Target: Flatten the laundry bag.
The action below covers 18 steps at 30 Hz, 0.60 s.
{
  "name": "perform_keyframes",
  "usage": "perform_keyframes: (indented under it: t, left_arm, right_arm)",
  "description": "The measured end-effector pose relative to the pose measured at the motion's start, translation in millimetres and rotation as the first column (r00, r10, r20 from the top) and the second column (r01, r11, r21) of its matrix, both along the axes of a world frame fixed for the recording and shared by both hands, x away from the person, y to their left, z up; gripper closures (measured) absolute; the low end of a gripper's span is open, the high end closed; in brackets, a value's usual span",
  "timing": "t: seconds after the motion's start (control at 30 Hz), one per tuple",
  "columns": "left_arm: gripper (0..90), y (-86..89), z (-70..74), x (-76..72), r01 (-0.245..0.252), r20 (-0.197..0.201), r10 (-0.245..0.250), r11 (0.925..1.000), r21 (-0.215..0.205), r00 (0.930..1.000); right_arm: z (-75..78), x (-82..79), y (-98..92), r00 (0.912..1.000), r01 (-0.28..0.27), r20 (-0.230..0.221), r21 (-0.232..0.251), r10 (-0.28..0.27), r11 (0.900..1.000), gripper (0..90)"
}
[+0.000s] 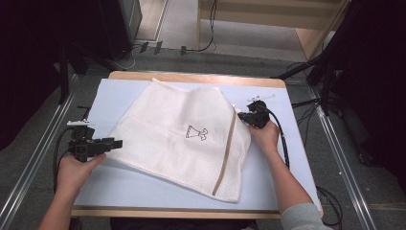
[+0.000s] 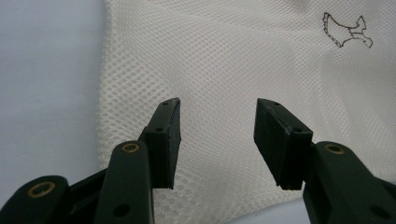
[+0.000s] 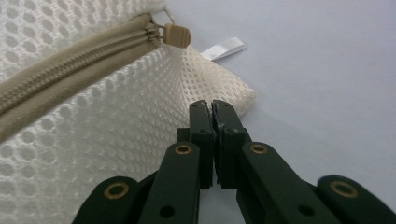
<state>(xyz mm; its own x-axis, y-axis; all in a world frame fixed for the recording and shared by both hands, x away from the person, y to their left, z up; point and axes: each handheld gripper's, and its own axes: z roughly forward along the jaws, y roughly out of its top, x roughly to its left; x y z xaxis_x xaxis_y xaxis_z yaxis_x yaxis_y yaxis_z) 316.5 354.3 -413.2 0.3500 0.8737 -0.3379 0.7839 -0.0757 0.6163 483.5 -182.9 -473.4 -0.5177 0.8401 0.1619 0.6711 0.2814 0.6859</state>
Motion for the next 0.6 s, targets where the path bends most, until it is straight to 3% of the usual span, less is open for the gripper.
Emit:
perform_keyframes:
  t: [0.1,0.17,0.37,0.4,0.43,0.6]
  left_arm:
    - [51.4,1.9,-0.9,0.0,-0.007,-0.003,0.007,0.9999,0.014,1.0]
    - [51.0,5.2,-2.5,-0.4,-0.019,-0.002,0.019,0.9995,0.025,0.9998]
    - [50.5,15.9,-4.1,-4.5,-0.056,0.008,0.056,0.9975,0.044,0.9984]
    - [50.2,15.9,-4.1,-4.5,-0.056,0.008,0.056,0.9975,0.044,0.9984]
    - [49.9,19.8,-4.9,-6.0,-0.07,0.013,0.07,0.995,0.071,0.9975]
    - [48.9,36.0,-7.0,-9.9,-0.128,0.017,0.127,0.9883,0.083,0.9918]
  right_arm:
    - [2.4,0.0,-6.0,0.9998,0.02,0.003,-0.011,-0.02,1.0,89.6]
    - [5.6,-0.2,-22.7,0.9981,0.061,-0.011,0.028,-0.061,0.998,89.6]
    - [8.6,-5.8,-53.7,0.9939,0.107,-0.032,0.06,-0.105,0.992,89.4]
    - [8.6,-5.8,-53.7,0.9939,0.107,-0.032,0.06,-0.105,0.992,89.4]
    - [7.8,-8.4,-59.4,0.993,0.115,-0.032,0.057,-0.114,0.992,89.2]
    - [-0.1,-12.0,-60.7,0.9931,0.111,-0.041,0.024,-0.11,0.994,88.4]
